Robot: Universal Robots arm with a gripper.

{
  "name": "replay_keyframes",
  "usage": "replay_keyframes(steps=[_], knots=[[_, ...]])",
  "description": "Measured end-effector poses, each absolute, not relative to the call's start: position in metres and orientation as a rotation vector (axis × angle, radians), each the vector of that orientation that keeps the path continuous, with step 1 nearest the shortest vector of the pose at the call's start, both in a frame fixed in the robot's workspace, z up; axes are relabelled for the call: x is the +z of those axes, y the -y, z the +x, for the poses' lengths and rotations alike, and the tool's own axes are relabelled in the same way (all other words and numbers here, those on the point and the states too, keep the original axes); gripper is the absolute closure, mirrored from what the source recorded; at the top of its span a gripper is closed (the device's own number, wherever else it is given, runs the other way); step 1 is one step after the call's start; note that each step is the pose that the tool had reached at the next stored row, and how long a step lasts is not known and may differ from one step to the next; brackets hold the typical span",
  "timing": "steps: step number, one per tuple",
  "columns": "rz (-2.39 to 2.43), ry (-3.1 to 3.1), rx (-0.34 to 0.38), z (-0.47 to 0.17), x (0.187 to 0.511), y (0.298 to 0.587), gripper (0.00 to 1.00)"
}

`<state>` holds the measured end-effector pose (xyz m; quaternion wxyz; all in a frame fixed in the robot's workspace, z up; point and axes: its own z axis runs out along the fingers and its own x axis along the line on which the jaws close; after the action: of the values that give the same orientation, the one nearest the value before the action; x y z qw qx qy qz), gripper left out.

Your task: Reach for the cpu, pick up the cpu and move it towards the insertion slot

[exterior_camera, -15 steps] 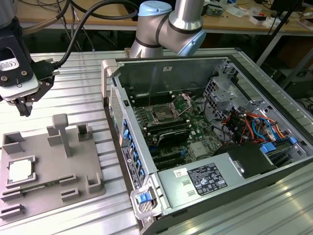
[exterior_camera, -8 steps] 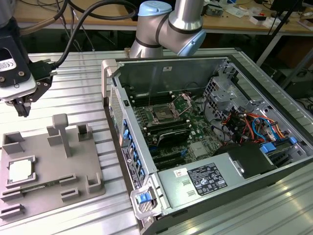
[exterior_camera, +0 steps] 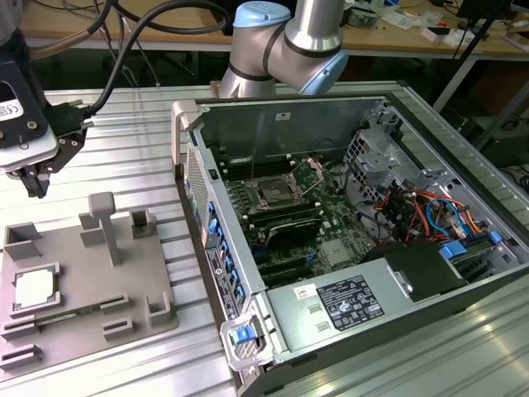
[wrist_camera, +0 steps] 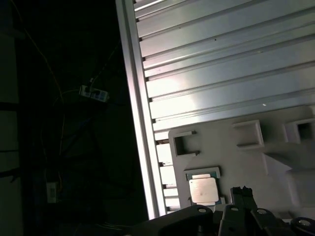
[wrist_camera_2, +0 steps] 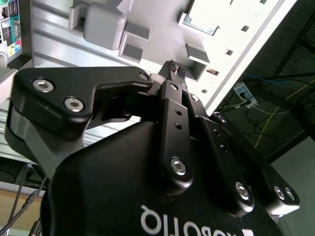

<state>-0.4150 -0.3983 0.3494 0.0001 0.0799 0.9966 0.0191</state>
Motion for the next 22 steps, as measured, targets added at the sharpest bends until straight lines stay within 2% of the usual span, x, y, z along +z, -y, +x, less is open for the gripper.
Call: replay_keyframes(steps=[22], knots=[[0.251, -3.131, 0.060, -0.4236, 0.3486, 0.3983, 0.89]])
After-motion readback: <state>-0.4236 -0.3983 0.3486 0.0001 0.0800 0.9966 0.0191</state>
